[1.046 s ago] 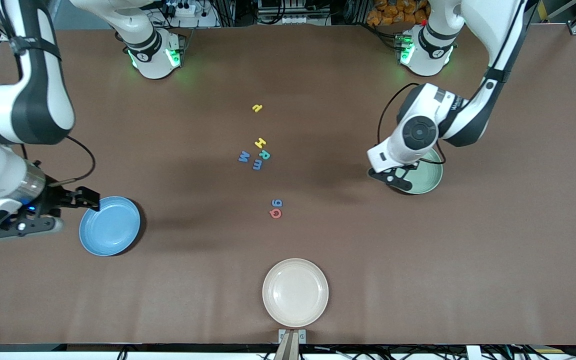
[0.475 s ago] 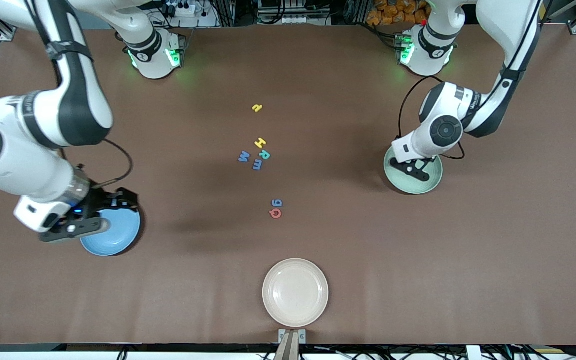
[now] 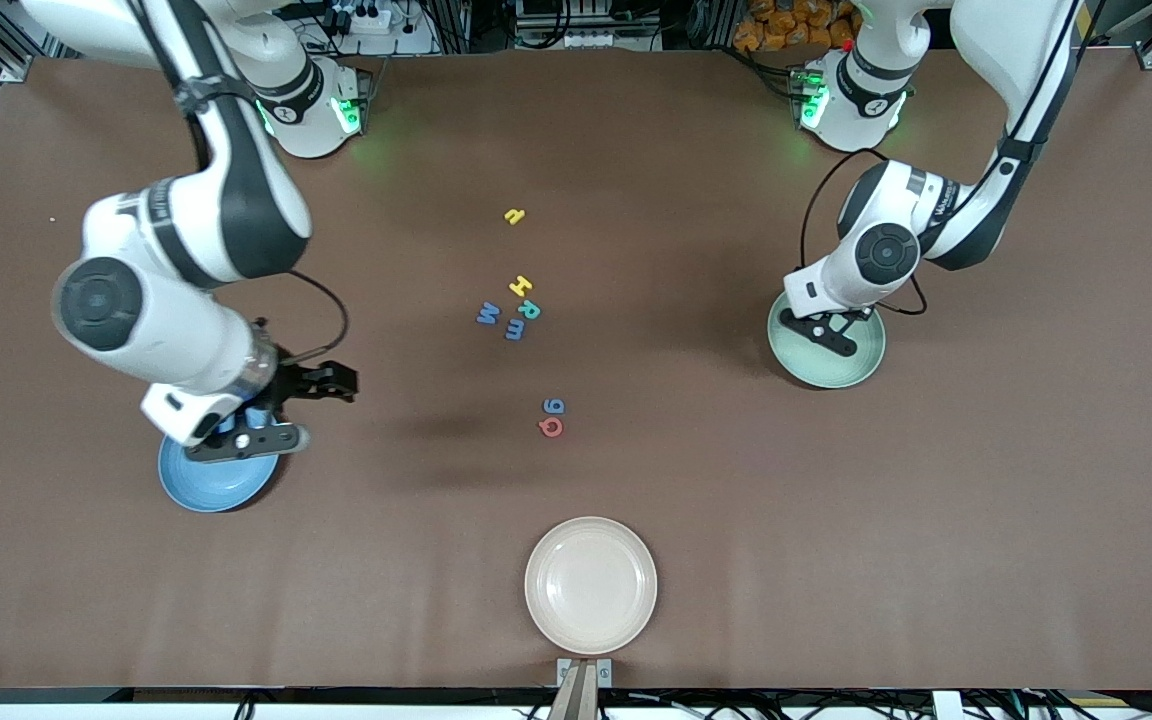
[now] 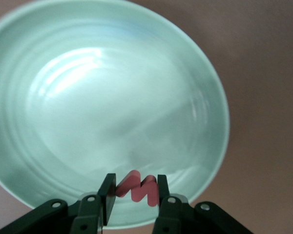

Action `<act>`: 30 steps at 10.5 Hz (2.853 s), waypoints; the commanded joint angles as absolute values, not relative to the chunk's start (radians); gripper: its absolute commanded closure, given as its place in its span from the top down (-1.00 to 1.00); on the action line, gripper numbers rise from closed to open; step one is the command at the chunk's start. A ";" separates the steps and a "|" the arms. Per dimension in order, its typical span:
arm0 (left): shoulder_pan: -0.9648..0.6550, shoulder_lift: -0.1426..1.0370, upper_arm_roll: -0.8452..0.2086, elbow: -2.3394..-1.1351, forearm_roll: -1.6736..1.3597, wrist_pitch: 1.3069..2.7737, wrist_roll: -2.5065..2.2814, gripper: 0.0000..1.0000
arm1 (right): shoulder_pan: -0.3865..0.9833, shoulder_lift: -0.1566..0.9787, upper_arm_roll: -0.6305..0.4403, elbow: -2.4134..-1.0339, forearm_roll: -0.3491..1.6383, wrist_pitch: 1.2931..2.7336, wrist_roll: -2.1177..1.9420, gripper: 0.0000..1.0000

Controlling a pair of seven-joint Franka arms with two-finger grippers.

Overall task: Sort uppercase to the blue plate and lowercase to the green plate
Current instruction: 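Lower the pink m onto the green plate while the right gripper reaches out, then lower the right gripper to the pink letter while the left gripper withdraws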

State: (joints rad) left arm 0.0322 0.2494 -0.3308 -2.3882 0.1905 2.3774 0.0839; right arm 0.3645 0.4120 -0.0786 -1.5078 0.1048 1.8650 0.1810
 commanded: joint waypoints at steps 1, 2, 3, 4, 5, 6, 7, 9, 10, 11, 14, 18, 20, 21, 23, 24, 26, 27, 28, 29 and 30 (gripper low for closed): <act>0.063 0.239 -0.337 -2.410 0.216 2.471 0.101 -0.34 | 0.437 0.458 -0.086 -1.491 0.118 1.893 0.308 1.00; 0.063 0.245 -0.337 -2.410 0.216 2.473 0.101 -0.34 | 0.460 0.480 -0.086 -1.491 0.124 1.929 0.324 1.00; 0.063 0.247 -0.336 -2.413 0.218 2.473 0.104 -0.33 | 0.492 0.503 -0.086 -1.488 0.123 1.945 0.349 1.00; 0.063 0.248 -0.334 -2.416 0.224 2.471 0.118 -0.27 | 0.529 0.532 -0.086 -1.479 0.118 1.960 0.386 1.00; 0.063 0.249 -0.334 -2.416 0.227 2.471 0.126 0.06 | 0.546 0.578 -0.086 -1.448 0.117 1.998 0.408 1.00; 0.063 0.249 -0.333 -2.416 0.229 2.470 0.135 0.59 | 0.569 0.633 -0.086 -1.403 0.115 2.044 0.399 1.00; 0.063 0.245 -0.333 -2.411 0.229 2.470 0.135 0.61 | 0.578 0.684 -0.086 -1.363 0.109 2.092 0.350 1.00; 0.063 0.232 -0.331 -2.395 0.226 2.467 0.126 0.61 | 0.595 0.736 -0.086 -1.345 0.107 2.186 0.270 1.00; 0.061 0.230 -0.331 -2.373 0.207 2.462 0.106 0.61 | 0.619 0.770 -0.087 -1.318 0.107 2.212 0.268 1.00; 0.055 0.230 -0.331 -2.349 0.163 2.462 0.063 0.61 | 0.636 0.819 -0.090 -1.268 0.107 2.215 0.264 1.00; 0.022 0.233 -0.331 -2.228 0.016 2.398 0.011 0.61 | 0.724 0.952 -0.124 -1.163 0.106 2.217 0.258 1.00; -0.009 0.256 -0.331 -2.090 -0.011 2.370 -0.156 0.60 | 0.759 0.992 -0.126 -1.173 0.075 2.241 0.238 1.00; -0.034 0.288 -0.331 -2.025 -0.023 2.370 -0.239 0.60 | 0.749 0.992 -0.127 -1.180 0.069 2.240 0.190 1.00; -0.035 0.291 -0.331 -2.005 -0.023 2.370 -0.259 0.60 | 0.746 0.992 -0.129 -1.181 0.069 2.240 0.180 1.00; -0.035 0.291 -0.331 -1.977 -0.056 2.370 -0.262 0.60 | 0.739 0.992 -0.127 -1.183 0.069 2.238 0.167 1.00; -0.035 0.291 -0.331 -1.962 -0.075 2.370 -0.265 0.60 | 0.739 0.994 -0.127 -1.183 0.071 2.240 0.167 1.00; -0.037 0.298 -0.331 -1.944 -0.101 2.370 -0.290 0.60 | 0.741 0.999 -0.127 -1.183 0.078 2.243 0.166 1.00; -0.040 0.307 -0.331 -1.925 -0.107 2.372 -0.299 0.60 | 0.742 1.000 -0.127 -1.183 0.080 2.246 0.166 1.00; -0.041 0.314 -0.331 -1.910 -0.107 2.372 -0.319 0.60 | 0.745 1.009 -0.127 -1.183 0.080 2.250 0.167 1.00; -0.043 0.324 -0.331 -1.905 -0.106 2.372 -0.333 0.60 | 0.749 1.018 -0.127 -1.181 0.080 2.252 0.169 1.00; -0.043 0.325 -0.331 -1.905 -0.104 2.372 -0.333 0.60 | 0.749 1.025 -0.127 -1.181 0.080 2.252 0.170 1.00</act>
